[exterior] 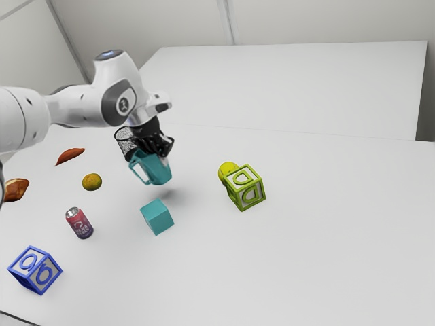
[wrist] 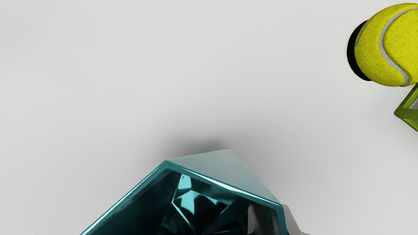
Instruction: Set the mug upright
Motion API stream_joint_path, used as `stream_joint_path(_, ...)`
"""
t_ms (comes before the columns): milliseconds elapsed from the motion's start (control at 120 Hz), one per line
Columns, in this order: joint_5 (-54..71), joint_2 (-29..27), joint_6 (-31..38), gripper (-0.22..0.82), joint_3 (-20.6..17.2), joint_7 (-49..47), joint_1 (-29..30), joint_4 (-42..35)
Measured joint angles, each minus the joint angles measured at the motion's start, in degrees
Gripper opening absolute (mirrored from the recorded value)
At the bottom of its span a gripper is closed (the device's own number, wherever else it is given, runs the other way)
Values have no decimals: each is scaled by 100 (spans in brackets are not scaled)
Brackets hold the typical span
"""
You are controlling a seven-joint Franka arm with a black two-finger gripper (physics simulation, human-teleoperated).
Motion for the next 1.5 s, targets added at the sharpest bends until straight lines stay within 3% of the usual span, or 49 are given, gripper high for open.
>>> stream_joint_path(333,130,-168,286,-15,-235,-835,-15,-370)
stream_joint_path(825,226,512,599,-15,-250,-1505,-48,-96)
stream_joint_path(1208,230,736,710,-16,-259,-1768,-76,-45)
stream_joint_path(1383,199,649,726,21,-324,-1821,-80,-43)
stream_joint_path(1500,198,477,712,37,-328,-1844,-84,-44)
